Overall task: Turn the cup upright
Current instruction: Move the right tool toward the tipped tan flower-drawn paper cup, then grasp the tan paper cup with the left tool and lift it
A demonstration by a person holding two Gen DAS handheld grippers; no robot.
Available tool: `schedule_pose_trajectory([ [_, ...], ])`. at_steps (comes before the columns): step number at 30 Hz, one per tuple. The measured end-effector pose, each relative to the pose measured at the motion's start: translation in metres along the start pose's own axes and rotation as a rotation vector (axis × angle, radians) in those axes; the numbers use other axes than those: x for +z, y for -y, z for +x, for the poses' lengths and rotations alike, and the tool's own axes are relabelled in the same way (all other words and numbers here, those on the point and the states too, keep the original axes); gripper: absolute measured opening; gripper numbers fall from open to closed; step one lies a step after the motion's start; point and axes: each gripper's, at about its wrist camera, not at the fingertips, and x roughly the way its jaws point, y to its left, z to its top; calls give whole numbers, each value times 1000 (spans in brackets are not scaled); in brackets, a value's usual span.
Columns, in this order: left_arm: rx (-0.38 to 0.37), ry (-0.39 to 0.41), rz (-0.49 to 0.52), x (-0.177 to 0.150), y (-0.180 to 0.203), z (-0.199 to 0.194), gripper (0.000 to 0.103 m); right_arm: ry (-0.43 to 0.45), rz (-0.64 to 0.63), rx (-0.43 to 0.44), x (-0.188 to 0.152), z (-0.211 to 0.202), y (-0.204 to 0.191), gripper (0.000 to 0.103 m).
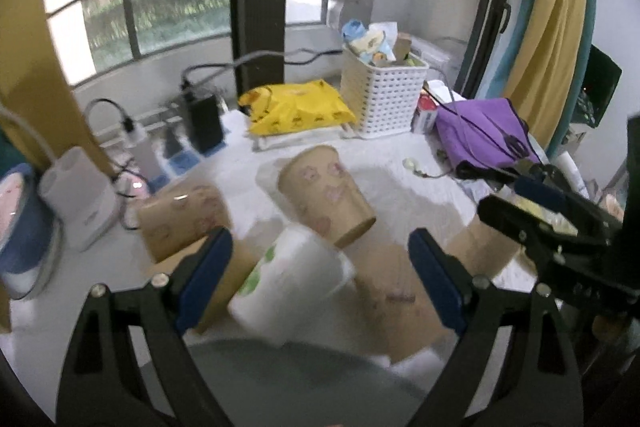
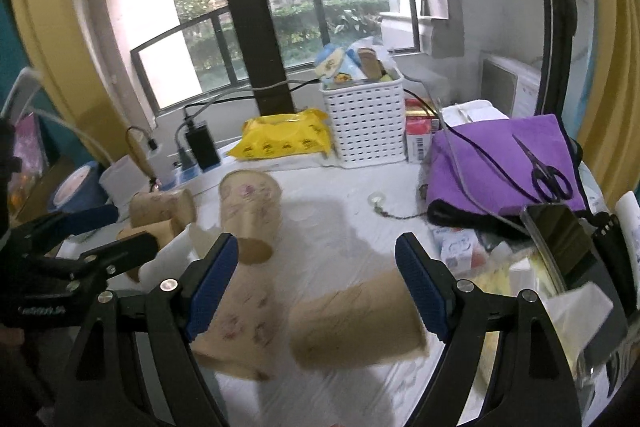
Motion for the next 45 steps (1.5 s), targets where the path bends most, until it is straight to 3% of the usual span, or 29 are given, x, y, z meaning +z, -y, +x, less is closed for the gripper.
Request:
schedule_pose_trajectory([
  [8,-11,-145,-32,23,2,58,91,-16,66,-28,14,24,25,83],
  [20,5,-273,-35,30,12,109,89,-64,143,-50,17,49,50,83],
  [24,-2,-310,-49,28,10,120,74,-93,156,-54,15,58,53,83],
  [26,-4,-314,-52,27,9,122,72,-95,155,-53,14,60,52,83],
  [35,-51,-246,-25,36,14,104,68,-82,150,-56,16,53,50,83],
  [45,-79,-37,116,36,41,16,68,19,122,-68,32,-2,34,83],
])
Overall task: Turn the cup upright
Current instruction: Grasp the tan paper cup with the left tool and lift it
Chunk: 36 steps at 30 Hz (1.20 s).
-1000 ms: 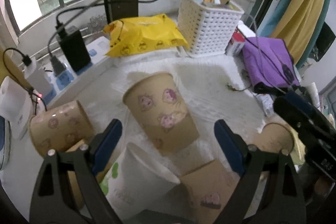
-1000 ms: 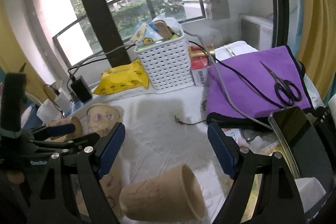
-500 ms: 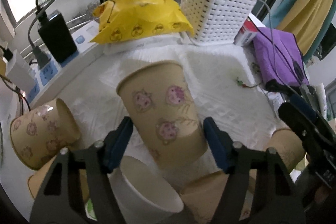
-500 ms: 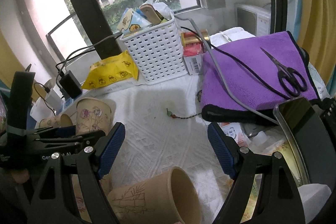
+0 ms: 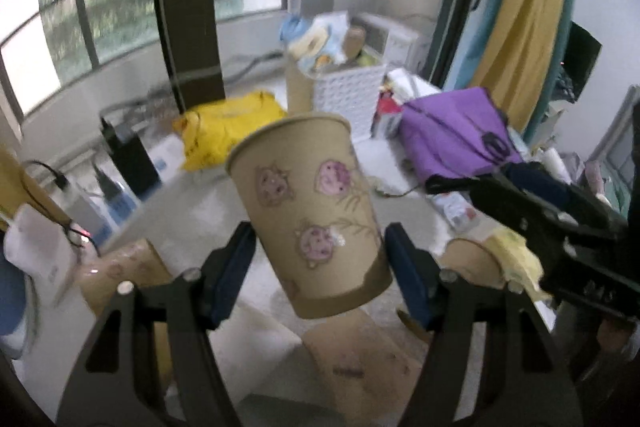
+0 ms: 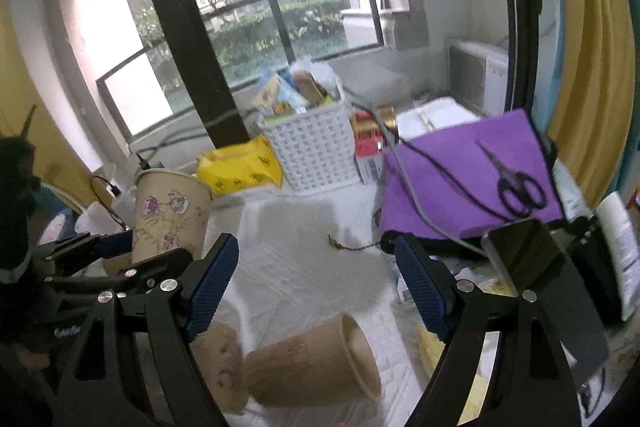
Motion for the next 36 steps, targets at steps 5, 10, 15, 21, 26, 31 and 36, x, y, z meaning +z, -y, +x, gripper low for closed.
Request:
schedule_pose_trajectory([
  [5,17,48,26,-21,6,-38,68,35,-20,14,-1,-32,-15,83],
  [10,65,112,36,-60,9,-74,68,35,-63,46,-20,-58,-43,83],
  [15,89,152,22,-110,0,-107,68,27,-99,81,-40,-83,-71,83],
  [21,107,186,-15,-166,-9,-139,68,22,-162,140,-68,-116,-110,83],
  [26,117,218,-58,-205,-20,-166,68,18,-201,178,-94,-140,-139,83],
  [31,124,272,-72,-231,-25,-191,68,18,-227,223,-116,-163,-163,83],
  [36,138,337,-68,-257,-26,-212,68,15,-246,300,-137,-183,-186,83],
])
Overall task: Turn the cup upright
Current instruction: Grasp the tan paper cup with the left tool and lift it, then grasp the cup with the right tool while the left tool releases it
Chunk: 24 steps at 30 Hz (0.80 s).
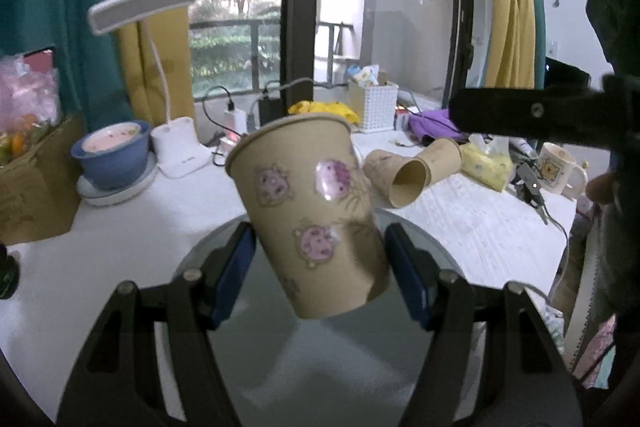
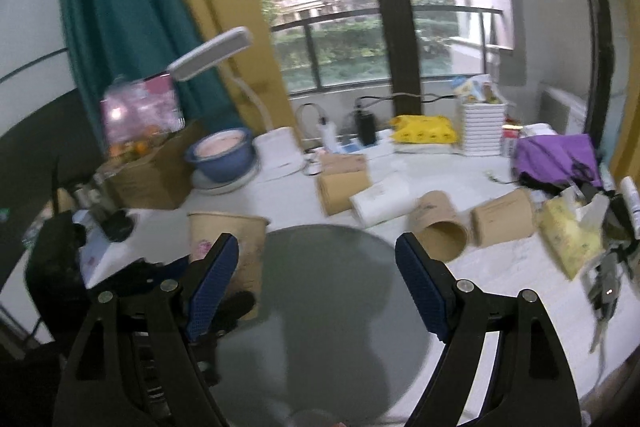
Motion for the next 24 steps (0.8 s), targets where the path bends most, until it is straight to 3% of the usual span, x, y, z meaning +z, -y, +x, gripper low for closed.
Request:
schedule_pose_trajectory([
  [2,14,25,4,-8,-1,-11,68,-10,5,55,-6,-3,-13,83],
  [7,-33,104,-37,-26,-6,-41,68,-32,-13,135,-15,-7,-40,83],
  [13,-60,167,7,-45,-5,-56,68,-86,-28,248,-22,-2,-66,83],
  [24,-143,216,72,-55,9,-57,68,-175,-10,273,-30,20,-64,83],
])
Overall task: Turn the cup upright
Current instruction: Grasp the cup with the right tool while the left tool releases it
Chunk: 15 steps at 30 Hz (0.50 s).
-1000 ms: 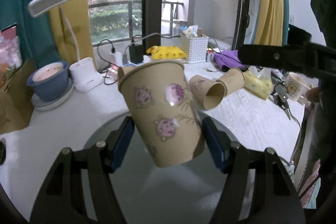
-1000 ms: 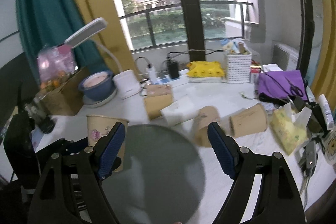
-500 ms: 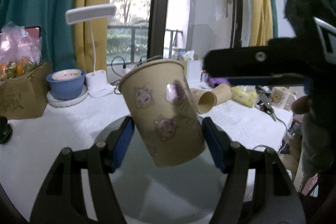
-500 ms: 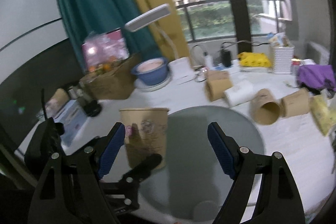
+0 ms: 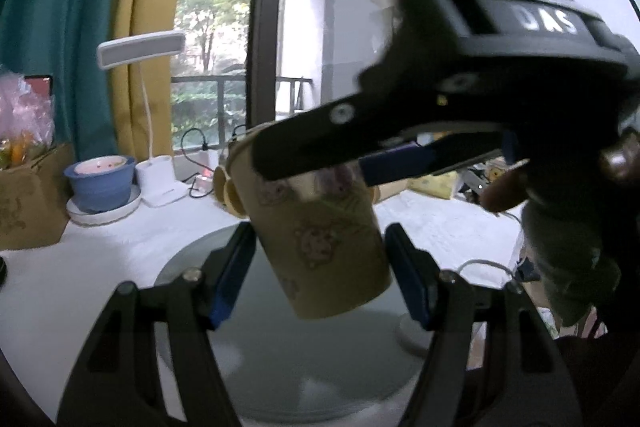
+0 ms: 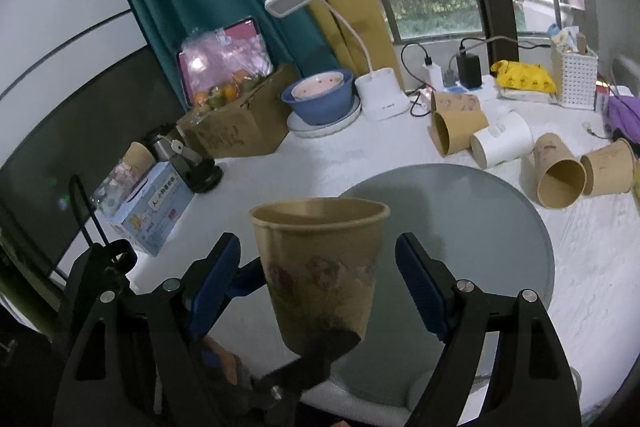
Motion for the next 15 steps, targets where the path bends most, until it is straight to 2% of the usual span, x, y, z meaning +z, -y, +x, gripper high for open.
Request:
schedule_pose_trajectory([
  [5,-12,1,18,0,6,0,68,-16,9,6,-2,2,4,83],
  [15,6,24,68,0,12,-3,68,-30,46,21,-4,5,15,74],
])
